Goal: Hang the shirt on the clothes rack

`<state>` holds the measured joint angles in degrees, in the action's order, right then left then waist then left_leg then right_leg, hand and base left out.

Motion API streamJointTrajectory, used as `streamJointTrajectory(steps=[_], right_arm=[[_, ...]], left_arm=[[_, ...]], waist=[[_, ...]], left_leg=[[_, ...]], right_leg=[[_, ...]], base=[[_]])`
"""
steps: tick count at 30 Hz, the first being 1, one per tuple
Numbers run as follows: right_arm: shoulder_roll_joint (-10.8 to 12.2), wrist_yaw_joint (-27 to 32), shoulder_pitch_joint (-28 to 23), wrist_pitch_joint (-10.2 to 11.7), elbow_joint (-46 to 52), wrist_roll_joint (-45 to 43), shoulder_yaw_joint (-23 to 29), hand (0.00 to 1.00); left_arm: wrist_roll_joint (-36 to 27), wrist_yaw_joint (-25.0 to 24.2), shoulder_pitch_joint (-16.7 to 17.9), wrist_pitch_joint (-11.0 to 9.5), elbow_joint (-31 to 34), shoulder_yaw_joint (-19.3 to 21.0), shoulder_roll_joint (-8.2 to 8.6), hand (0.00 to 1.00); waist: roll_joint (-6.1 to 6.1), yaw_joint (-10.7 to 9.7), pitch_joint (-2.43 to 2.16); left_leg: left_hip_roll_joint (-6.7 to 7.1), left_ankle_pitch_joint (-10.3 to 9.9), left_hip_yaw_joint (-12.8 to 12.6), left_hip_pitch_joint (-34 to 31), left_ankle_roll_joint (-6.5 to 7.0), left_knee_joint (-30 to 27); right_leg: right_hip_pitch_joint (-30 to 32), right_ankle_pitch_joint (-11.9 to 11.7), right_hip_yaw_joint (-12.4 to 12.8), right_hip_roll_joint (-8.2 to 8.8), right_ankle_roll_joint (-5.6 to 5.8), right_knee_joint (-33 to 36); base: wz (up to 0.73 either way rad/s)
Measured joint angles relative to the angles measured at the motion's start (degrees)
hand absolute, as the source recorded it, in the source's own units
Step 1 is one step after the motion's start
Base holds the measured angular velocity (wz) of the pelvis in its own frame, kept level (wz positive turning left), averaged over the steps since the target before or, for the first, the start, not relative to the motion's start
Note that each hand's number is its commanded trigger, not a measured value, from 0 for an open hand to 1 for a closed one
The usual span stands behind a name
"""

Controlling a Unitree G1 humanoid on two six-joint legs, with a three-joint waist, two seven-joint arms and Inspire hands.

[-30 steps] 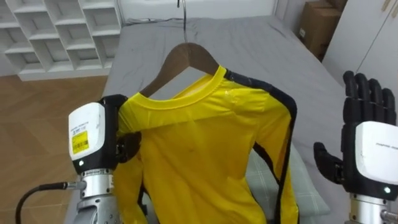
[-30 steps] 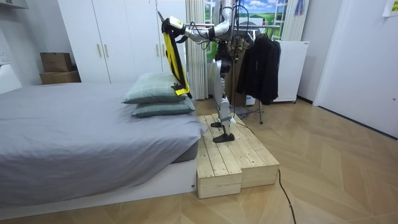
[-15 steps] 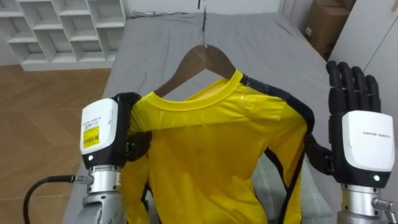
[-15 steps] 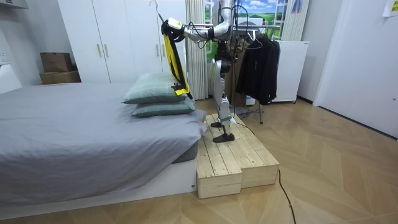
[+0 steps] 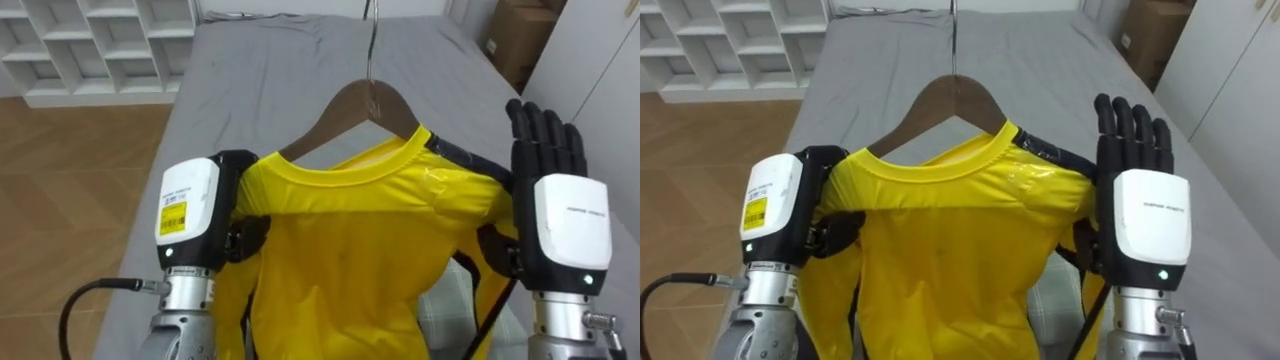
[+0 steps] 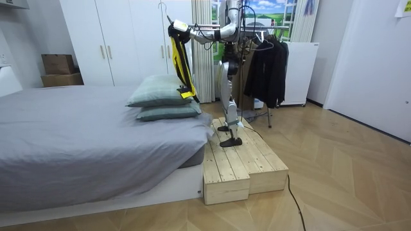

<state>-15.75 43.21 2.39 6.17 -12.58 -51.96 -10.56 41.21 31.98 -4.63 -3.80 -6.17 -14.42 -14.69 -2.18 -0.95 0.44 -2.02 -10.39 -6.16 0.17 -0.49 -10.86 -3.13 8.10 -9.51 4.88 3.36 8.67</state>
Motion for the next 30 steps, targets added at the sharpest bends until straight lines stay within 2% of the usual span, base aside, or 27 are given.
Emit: streamJointTrajectory(steps=[8,20,30], right_arm=[[0.11,-5.79,0.96,-0.02,0.00,0.32,-0.78,0.00],[0.16,-7.75,1.07,-0.08,0.01,0.24,-0.79,0.00],[0.15,-9.79,2.84,-0.88,0.01,0.10,-1.73,0.00]], left_arm=[[1.97,-0.17,0.00,0.02,0.04,0.16,0.00,1.00],[2.25,-1.33,0.00,0.22,0.06,0.31,0.01,1.00],[4.57,-1.44,-0.09,0.70,0.05,0.31,0.65,1.00]], waist=[[0.08,0.29,-0.05],[0.06,1.43,-0.09],[0.03,1.25,-0.11]], left_leg=[[0.00,0.00,0.01,-0.04,0.00,0.13],[0.00,0.01,0.05,-0.07,-0.01,0.06],[-0.01,0.01,0.02,-0.12,0.00,-0.32]], right_leg=[[0.14,0.00,-0.04,0.00,0.00,-0.04],[0.12,0.00,-0.10,0.00,0.00,-0.05],[0.08,0.00,-0.07,0.01,0.00,0.00]], base=[[0.00],[0.00],[0.00]])
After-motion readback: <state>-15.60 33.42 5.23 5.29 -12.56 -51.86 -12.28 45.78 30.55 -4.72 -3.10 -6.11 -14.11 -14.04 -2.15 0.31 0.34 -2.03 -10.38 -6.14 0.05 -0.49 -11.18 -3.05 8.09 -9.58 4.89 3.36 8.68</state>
